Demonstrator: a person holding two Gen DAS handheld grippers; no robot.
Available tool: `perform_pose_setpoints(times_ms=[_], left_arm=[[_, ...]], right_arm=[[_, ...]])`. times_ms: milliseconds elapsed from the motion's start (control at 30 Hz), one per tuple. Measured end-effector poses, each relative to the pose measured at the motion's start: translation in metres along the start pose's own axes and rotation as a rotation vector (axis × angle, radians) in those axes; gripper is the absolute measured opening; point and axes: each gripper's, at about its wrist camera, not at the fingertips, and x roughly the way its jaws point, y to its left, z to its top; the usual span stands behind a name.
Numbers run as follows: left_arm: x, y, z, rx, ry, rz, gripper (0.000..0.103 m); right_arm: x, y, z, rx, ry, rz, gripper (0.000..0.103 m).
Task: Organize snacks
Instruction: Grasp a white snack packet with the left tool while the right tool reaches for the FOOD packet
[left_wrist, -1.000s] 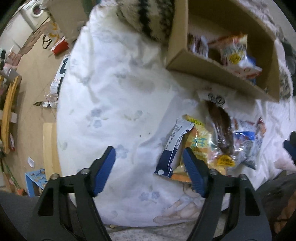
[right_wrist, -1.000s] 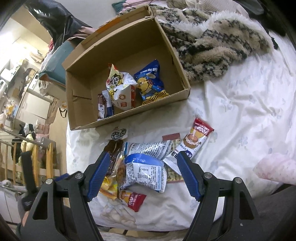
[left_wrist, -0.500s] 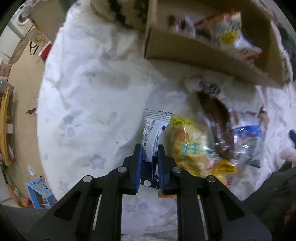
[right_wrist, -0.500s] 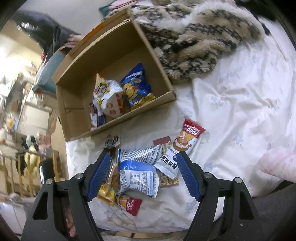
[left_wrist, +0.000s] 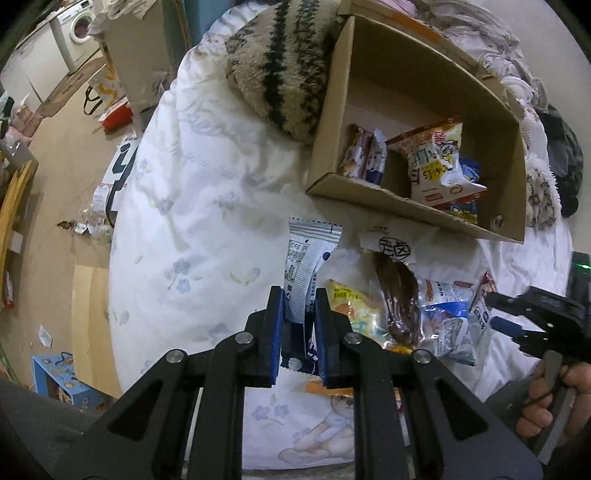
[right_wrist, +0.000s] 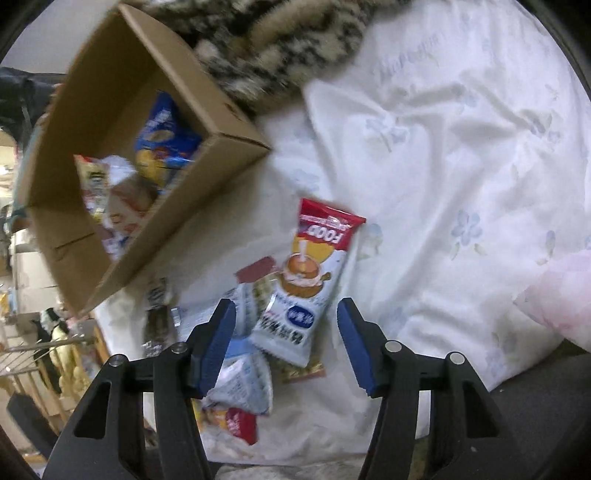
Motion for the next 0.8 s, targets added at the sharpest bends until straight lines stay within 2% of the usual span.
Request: perform_pose_setpoints(times_ms=[200,233,267,333,433,467,800], left_arm=[[0.001,-0.013,0.000,0.044,-0.010,0.008,0.013],[0.001,-0.014,0.000,0.053,-0.014,0.012,0.013],[0.000,-0.015,-0.001,0.060,-0.020,0.017,0.013],[-0.002,-0.016,-0.001,0.065,-0.028,0.020,0.013],[-0.003,-0.015,-0.001,0.060,-0.031,0.018,0.013],[-0.003,-0.015,-0.001,0.058,-0.031,0.020,0.013],[-0.002,-0.012,-0.002,0.057,-0.040,0.055,0.013]], right_arm=[[0.027,0.005,0.002,-0.010,0.039,-0.066,0.058],[0.028,0.007,0.002,-0.027,0.032,-0.085,0.049],[0.028,0.009,0.001,-0.050,0.024,-0.118,0.032],[0.020,0.011,-0.001,-0.068,-0.020,-0.135,0.031],[0.011,0.018,-0.006,-0.097,-0.045,-0.097,0.028],[0.007,0.020,-0.009,-0.111,-0.067,-0.101,0.016],[-0.017,0.015,-0.020,-0.130,-0.098,-0.005,0.015]])
